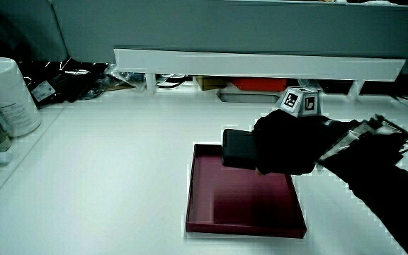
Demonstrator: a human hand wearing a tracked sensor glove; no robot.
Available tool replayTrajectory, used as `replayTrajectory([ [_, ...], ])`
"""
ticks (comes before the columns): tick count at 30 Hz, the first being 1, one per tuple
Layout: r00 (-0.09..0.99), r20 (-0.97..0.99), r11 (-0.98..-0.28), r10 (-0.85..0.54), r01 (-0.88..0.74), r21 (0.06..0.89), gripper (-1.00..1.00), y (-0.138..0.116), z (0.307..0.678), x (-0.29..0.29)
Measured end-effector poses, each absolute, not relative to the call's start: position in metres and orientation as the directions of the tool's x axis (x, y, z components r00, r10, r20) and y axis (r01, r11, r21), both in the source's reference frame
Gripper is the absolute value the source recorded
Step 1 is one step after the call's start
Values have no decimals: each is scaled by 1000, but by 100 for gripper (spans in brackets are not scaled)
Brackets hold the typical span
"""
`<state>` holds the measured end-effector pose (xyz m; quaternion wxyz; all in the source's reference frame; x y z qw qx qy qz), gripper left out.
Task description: Place battery into plate
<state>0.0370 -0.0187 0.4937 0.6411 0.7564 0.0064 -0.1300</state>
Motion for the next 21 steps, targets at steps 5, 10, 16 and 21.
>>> replayTrajectory([
  [5, 942, 256, -501, -218, -333, 799, 0, -13, 508, 12],
  [10, 872, 403, -571, -277, -487, 661, 0, -5, 529, 0],
  [16, 892, 382, -538, -243, -451, 712, 0, 1, 553, 0],
  [21, 899, 374, -538, -226, -436, 722, 0, 1, 556, 1],
])
